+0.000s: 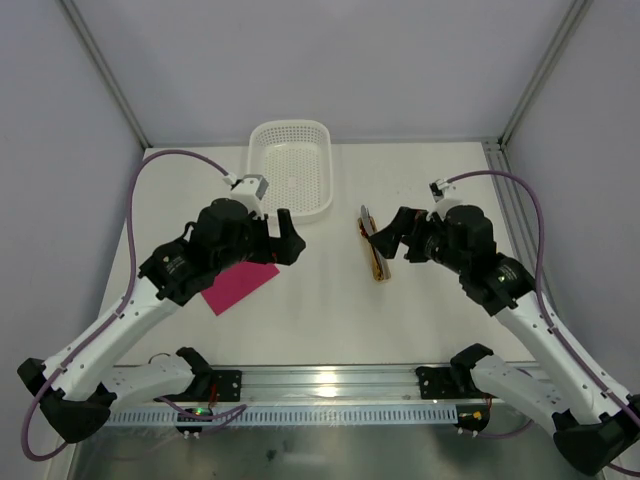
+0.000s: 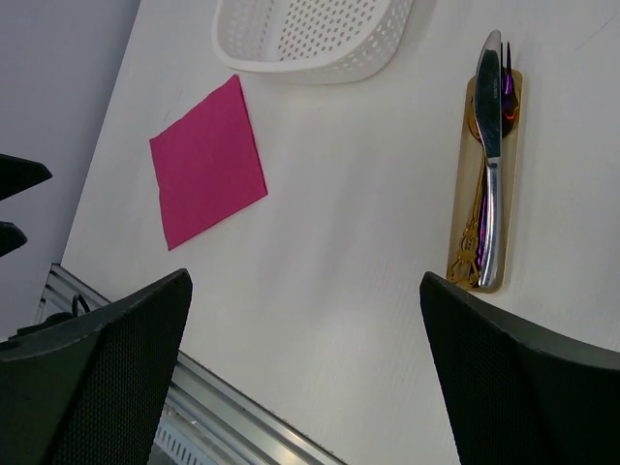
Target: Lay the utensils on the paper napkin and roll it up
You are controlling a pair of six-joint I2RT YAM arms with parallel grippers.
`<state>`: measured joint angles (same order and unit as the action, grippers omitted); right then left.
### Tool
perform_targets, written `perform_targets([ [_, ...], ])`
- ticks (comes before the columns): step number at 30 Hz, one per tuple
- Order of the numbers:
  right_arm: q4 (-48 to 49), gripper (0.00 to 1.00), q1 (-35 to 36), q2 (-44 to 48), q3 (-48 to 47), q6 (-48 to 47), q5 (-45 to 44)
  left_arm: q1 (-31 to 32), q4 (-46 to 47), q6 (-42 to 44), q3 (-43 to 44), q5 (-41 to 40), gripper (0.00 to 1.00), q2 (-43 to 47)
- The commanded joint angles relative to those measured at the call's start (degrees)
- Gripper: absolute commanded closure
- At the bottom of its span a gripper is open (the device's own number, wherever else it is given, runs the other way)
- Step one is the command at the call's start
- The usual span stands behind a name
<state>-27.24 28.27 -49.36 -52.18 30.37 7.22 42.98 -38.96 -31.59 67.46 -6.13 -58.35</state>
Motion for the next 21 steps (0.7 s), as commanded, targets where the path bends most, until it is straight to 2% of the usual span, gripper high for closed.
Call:
perform_targets([
  [1, 1.06, 0.0, -0.15, 1.73, -4.24, 0.13, -0.19, -0.27, 3.01, -0.57, -0.14, 1.3, 0.0, 0.78],
  [4, 1.05, 0.0, -0.15, 2.86, -4.07, -0.66, -0.63, -0.27, 4.41, 1.79, -0.49, 2.17, 0.01, 1.22],
  [7, 1.32, 0.0, -0.15, 3.66, -3.45, -1.72, -0.63, -0.35, 6.44, 5.57, -1.02, 2.44, 0.1, 2.18],
  [10, 1.75, 0.0, -0.15, 5.24, -2.75, -2.86, -0.11, -1.75, 4.0, 8.73, 0.73, -2.28, 0.32, 0.35],
  [11, 1.76, 0.0, -0.15, 5.85, -2.49, -2.95, -0.37, -2.72, 3.11, 9.44, 1.09, -3.52, 0.51, -0.62],
  [13, 1.06, 0.0, -0.15, 6.65, -2.4, -3.73, -1.15, -6.65, -0.47, 11.29, 2.23, -5.46, 0.66, -4.04],
  [14, 0.79, 0.0, -0.15, 7.69, -2.22, -4.26, -1.25, -8.42, -1.98, 11.64, 2.76, -5.73, 0.77, -5.53],
  [17, -0.53, 0.0, -0.15, 9.63, -2.31, -6.81, -1.42, -15.53, -7.68, 12.08, 3.73, -7.66, 0.92, -11.86],
  [21, -1.23, 0.01, -0.15, 13.85, -1.96, -9.01, -2.12, -19.34, -8.24, 11.73, 2.77, -9.69, 0.99, -17.85],
])
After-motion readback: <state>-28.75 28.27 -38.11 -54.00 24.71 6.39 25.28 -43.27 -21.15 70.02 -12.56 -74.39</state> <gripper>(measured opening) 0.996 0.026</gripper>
